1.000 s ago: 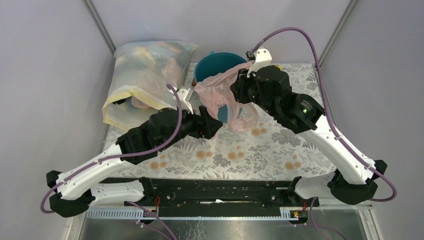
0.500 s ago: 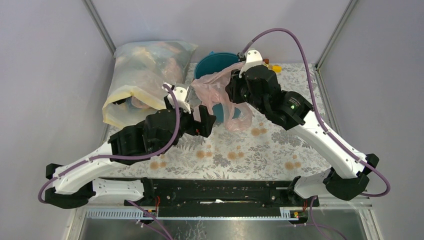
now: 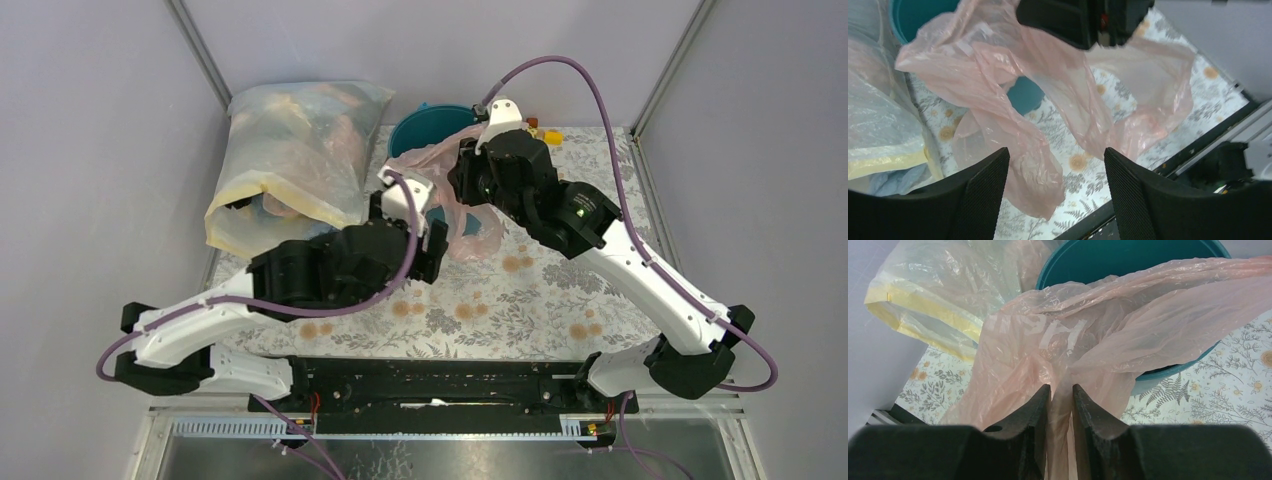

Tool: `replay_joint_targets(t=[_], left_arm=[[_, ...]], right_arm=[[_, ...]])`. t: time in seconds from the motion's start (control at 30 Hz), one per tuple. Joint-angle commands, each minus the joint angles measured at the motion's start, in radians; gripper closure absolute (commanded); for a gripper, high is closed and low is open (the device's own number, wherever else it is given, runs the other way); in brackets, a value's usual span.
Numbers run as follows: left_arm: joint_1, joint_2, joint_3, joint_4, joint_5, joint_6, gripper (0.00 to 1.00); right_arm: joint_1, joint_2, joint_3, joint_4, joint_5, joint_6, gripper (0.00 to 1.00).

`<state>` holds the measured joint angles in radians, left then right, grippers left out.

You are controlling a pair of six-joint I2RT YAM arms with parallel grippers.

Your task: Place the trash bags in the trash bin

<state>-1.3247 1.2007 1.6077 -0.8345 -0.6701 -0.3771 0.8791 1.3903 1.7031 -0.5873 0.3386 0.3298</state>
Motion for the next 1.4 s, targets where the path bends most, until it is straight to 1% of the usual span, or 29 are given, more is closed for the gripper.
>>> replay_joint_targets(t=[0.0,0.13,0.27,0.33,0.37,0.4,0.47,0.5,0.63,0.77,0.83,0.87,0.9,0.97,1.0,1.03,1.07,1.1,1.13,1.2,1.23,1.27,1.37], left_arm=[[-0.046,0.049,0.041,-0.076,-0.072,0.004,0.30],[-0.057,0.100,0.072,-0.153,-0.182,-0.037,0.35],[-0.058,0.091,0.072,-0.184,-0.293,-0.084,0.53],[-0.058,0.068,0.049,-0.161,-0.314,-0.080,0.58],[-0.058,0.058,0.038,-0.149,-0.319,-0.075,0.58],[-0.057,0.052,0.031,-0.144,-0.320,-0.074,0.55],[-0.058,0.050,0.026,-0.146,-0.318,-0.070,0.46],[-0.058,0.053,0.026,-0.150,-0.319,-0.071,0.44],[-0.046,0.067,0.026,-0.174,-0.336,-0.089,0.43],[0.062,0.064,0.011,-0.145,-0.206,-0.071,0.44],[0.081,0.058,-0.007,-0.118,-0.176,-0.057,0.45],[0.084,0.058,-0.012,-0.112,-0.171,-0.054,0.48],[0.090,0.057,-0.016,-0.109,-0.167,-0.054,0.53],[0.099,0.056,-0.019,-0.105,-0.168,-0.056,0.71],[0.105,0.052,-0.020,-0.105,-0.171,-0.064,0.82],[0.110,0.046,-0.022,-0.103,-0.174,-0.069,0.87],[0.112,0.038,-0.023,-0.099,-0.173,-0.071,0.94],[0.114,0.029,-0.023,-0.096,-0.173,-0.072,1.00],[0.115,0.020,-0.022,-0.093,-0.174,-0.074,1.00],[0.125,0.003,-0.015,-0.093,-0.166,-0.076,1.00],[0.132,-0.006,-0.009,-0.092,-0.153,-0.076,1.00],[0.143,-0.013,-0.004,-0.092,-0.141,-0.073,1.00],[0.191,-0.020,0.021,-0.092,-0.090,-0.062,1.00]], right_arm=[[0.004,0.005,0.000,0.040,0.001,0.011,0.71],[0.005,0.003,-0.002,0.040,-0.001,0.012,0.71],[0.004,-0.004,-0.003,0.040,0.004,0.008,0.71],[0.004,-0.007,-0.003,0.040,0.006,0.006,0.71],[0.005,-0.009,-0.002,0.039,0.008,0.005,0.70],[0.005,-0.012,-0.001,0.040,0.008,0.005,0.70],[0.004,-0.014,0.000,0.040,0.008,0.004,0.70],[0.004,-0.015,0.001,0.040,0.008,0.005,0.70],[0.004,-0.016,-0.001,0.040,0.007,0.003,0.70],[0.002,-0.016,0.000,0.040,0.007,0.004,0.70],[0.002,-0.014,0.001,0.040,0.006,0.004,0.70],[0.003,-0.014,0.000,0.040,0.005,0.003,0.70],[0.003,-0.012,0.002,0.040,0.004,0.004,0.70],[0.002,-0.009,0.004,0.040,0.003,0.003,0.70],[0.002,-0.007,0.006,0.040,0.001,0.003,0.70],[0.003,-0.007,0.006,0.040,-0.002,0.004,0.70],[0.001,-0.007,0.006,0.040,-0.002,0.003,0.69],[0.001,-0.007,0.006,0.039,-0.002,0.001,0.67],[0.001,-0.008,0.005,0.037,-0.003,-0.003,0.62],[-0.003,-0.011,0.012,0.030,0.001,-0.021,0.42],[-0.011,-0.012,0.020,0.024,0.011,-0.026,0.25],[-0.023,-0.015,0.030,0.020,0.017,-0.030,0.18],[-0.100,-0.020,0.063,0.011,-0.055,-0.034,0.13]])
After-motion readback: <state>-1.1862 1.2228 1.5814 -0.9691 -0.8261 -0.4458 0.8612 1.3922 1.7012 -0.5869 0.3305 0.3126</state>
